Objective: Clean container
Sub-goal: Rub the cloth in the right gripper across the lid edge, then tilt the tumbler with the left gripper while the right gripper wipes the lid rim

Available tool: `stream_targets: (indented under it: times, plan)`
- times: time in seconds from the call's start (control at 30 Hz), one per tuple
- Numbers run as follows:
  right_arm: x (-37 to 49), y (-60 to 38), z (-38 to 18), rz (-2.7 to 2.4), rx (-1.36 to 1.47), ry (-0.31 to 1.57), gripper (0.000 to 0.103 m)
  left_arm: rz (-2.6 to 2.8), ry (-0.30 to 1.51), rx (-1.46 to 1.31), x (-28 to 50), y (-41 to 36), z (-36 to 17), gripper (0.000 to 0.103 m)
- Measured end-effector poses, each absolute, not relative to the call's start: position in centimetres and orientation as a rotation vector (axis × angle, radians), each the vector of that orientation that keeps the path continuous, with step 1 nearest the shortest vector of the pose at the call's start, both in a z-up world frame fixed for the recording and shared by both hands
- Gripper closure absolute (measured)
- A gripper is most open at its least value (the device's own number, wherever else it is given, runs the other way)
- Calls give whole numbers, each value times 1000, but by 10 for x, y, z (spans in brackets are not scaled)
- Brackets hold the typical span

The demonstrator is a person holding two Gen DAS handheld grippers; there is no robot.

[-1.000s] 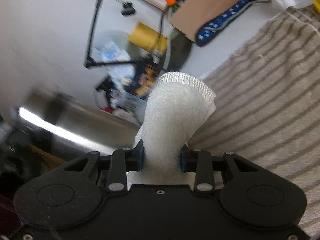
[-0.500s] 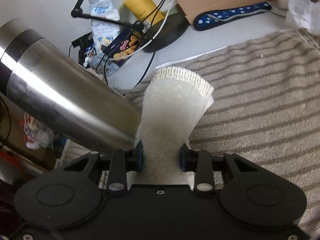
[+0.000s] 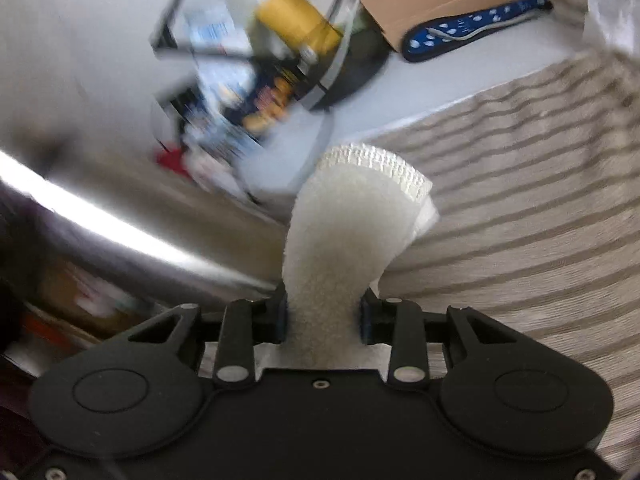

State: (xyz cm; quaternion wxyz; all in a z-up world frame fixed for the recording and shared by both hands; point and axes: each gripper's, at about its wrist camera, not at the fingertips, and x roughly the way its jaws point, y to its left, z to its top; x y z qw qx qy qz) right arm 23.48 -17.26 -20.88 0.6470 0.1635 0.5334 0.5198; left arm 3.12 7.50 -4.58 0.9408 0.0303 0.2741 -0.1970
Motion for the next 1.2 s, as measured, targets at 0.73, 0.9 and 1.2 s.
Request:
stream_targets:
  times: [0.73, 0.9, 1.2]
  plan:
    - [243, -171, -132, 1522, 937, 1105, 71, -553, 560, 207, 46, 63, -47, 20]
    - [247, -173, -124, 1546, 882, 1087, 71, -616, 571, 280, 55, 55, -46, 20]
    - [259, -195, -196, 1323, 805, 1248, 69, -652, 565, 340, 66, 33, -45, 20]
